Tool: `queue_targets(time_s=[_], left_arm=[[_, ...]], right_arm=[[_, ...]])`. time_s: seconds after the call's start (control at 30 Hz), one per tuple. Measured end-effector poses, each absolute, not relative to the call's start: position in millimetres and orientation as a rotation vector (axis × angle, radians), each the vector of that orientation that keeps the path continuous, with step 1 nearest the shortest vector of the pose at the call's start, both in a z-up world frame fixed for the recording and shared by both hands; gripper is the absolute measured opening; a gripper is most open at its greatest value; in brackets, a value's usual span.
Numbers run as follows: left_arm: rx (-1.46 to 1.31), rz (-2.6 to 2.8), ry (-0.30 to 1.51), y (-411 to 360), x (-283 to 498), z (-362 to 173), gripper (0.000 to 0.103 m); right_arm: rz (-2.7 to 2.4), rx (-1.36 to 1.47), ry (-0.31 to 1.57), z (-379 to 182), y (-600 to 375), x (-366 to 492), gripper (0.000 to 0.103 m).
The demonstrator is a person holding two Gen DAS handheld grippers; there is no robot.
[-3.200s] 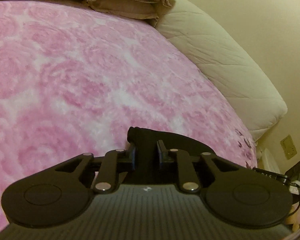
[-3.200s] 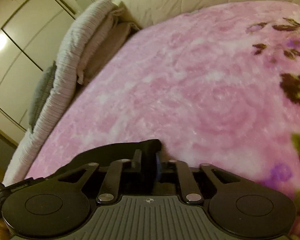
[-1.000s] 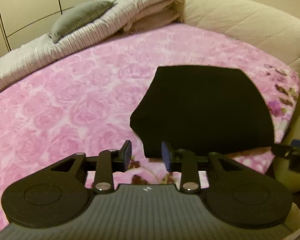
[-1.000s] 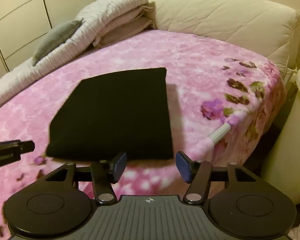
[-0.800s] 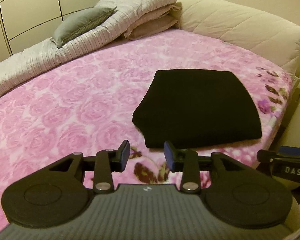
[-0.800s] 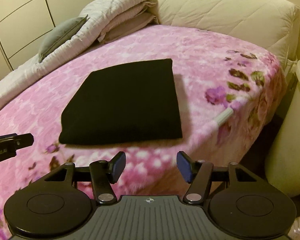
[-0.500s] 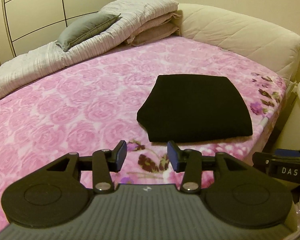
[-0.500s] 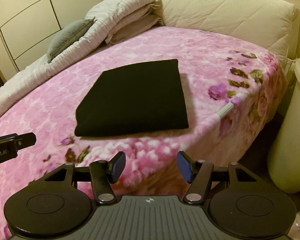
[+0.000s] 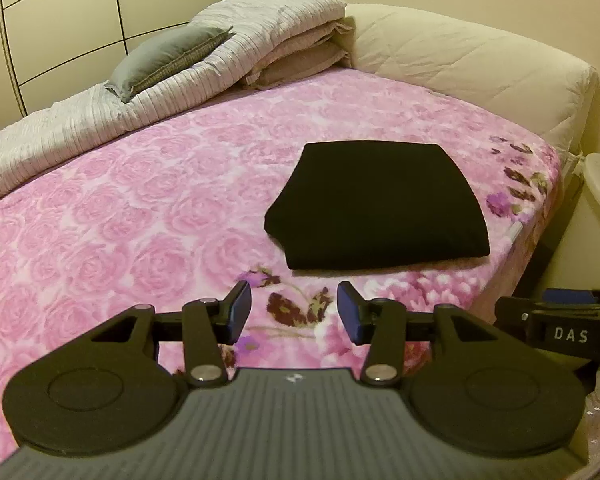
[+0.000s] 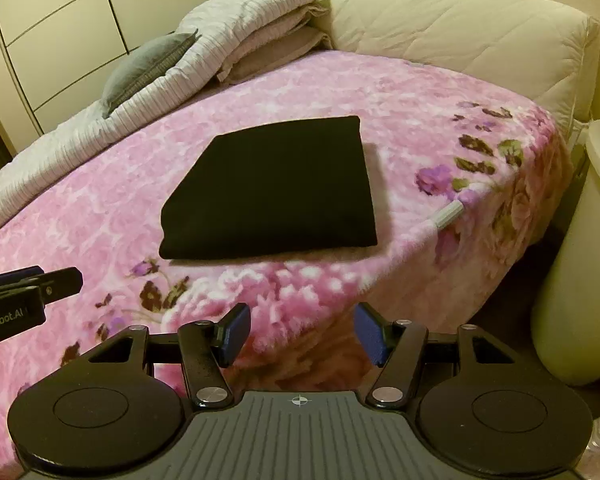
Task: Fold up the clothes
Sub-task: 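Raise both open grippers above the folded trouser square, then grasp the folded black trousers with both grippers and lift them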
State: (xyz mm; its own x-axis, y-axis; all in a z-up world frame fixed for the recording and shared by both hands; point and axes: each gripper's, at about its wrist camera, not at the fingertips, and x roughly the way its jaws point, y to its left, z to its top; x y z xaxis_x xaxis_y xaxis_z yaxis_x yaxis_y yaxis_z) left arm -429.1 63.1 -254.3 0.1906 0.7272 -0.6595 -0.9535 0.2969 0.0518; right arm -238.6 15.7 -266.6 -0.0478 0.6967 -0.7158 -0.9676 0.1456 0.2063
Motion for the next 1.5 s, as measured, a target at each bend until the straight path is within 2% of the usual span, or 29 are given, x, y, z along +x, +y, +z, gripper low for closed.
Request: queue_targets(time_s=[0.93, 1.23, 1.33, 1.37, 1.43, 1.5], left_arm=[[-0.747, 1.136, 0.609, 106, -444, -299, 0.046], [-1.137, 1.054, 0.390, 164, -483, -345, 0.046], [-1.241, 1.024, 0.296, 185, -493, -358, 0.051], [-1.271, 1.017, 0.265, 192, -495, -362, 0.054], [-1.303, 1.019, 0.227, 207, -499, -368, 0.056], [-1.319, 1.025, 0.197, 223, -503, -372, 0.058]], right_arm=[[1.401, -0.493, 0.852, -293, 41, -233, 0.061], [1.328, -0.355, 1.151, -346, 63, -166, 0.062], [1.324, -0.217, 1.214, -348, 72, -133, 0.062], [1.328, -0.164, 1.231, -347, 76, -122, 0.063], [1.342, -0.069, 1.258, -345, 86, -102, 0.073], [1.361, 0.016, 1.279, -343, 99, -85, 0.076]])
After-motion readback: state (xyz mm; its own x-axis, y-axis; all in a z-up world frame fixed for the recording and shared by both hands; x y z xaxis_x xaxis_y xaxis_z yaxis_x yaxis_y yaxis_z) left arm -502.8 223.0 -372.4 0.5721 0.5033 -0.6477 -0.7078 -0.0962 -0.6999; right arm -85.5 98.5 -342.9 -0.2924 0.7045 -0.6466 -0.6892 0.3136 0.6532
